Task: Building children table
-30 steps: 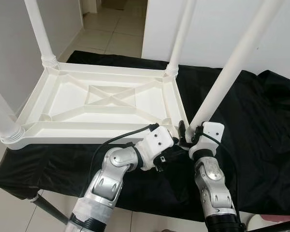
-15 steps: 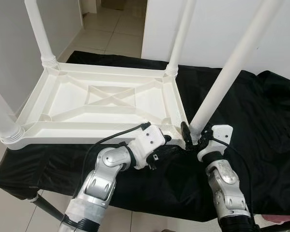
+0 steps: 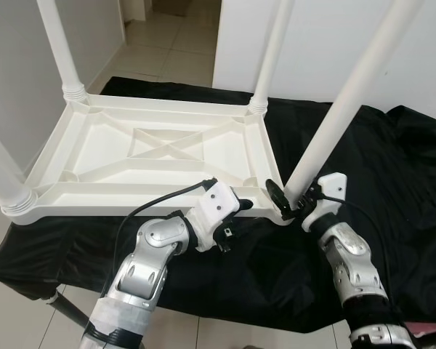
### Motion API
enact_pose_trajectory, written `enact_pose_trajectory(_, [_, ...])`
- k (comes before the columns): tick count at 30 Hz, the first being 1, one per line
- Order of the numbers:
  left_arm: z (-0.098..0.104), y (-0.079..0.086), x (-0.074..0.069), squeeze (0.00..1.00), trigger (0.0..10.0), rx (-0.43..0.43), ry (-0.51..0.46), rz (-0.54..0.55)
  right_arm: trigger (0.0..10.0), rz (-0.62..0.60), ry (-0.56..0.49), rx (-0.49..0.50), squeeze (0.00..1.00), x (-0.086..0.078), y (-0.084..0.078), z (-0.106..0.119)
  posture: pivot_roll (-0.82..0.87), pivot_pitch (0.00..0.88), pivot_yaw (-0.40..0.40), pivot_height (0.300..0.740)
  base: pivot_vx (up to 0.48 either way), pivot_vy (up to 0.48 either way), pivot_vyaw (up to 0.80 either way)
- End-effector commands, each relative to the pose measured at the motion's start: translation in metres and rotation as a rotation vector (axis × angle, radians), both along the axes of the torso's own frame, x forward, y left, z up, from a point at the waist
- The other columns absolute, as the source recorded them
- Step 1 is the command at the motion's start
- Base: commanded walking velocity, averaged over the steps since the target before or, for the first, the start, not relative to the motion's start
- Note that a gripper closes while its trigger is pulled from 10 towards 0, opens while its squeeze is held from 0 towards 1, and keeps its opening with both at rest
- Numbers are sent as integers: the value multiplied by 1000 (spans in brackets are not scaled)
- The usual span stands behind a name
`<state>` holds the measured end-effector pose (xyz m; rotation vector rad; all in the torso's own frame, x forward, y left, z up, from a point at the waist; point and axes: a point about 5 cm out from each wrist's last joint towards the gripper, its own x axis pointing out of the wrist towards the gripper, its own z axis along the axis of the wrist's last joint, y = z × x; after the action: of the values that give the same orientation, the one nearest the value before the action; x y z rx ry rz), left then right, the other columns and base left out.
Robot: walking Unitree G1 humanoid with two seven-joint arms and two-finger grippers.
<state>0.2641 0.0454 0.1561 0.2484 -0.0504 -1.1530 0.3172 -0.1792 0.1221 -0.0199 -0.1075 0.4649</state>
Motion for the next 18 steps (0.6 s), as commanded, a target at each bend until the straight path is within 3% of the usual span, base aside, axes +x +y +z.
enact_pose_trajectory(1, [1,-3,-2,0,10000,11,-3,-28,3059,38,14,-26,0,4,0,-2,-32,0,-62,740,0,0,0])
enact_pose_trajectory(2, [1,-3,-1,0,10000,11,-5,-27,0,63,21,-27,0,6,0,-2,-28,0,-67,740,0,0,0])
enact_pose_trajectory(14, [1,-3,-2,0,10000,8,2,-9,0,102,36,-8,0,8,-5,-7,-23,0,-75,740,0,0,0])
enact_pose_trajectory(15, [1,-3,-2,0,10000,7,3,-8,10000,93,40,-1,0,7,-5,-8,-23,0,-75,740,0,0,0])
enact_pose_trajectory(18, [1,-3,-2,0,10000,9,2,-3,10000,65,55,31,0,6,-2,-10,-21,0,-78,740,0,0,0])
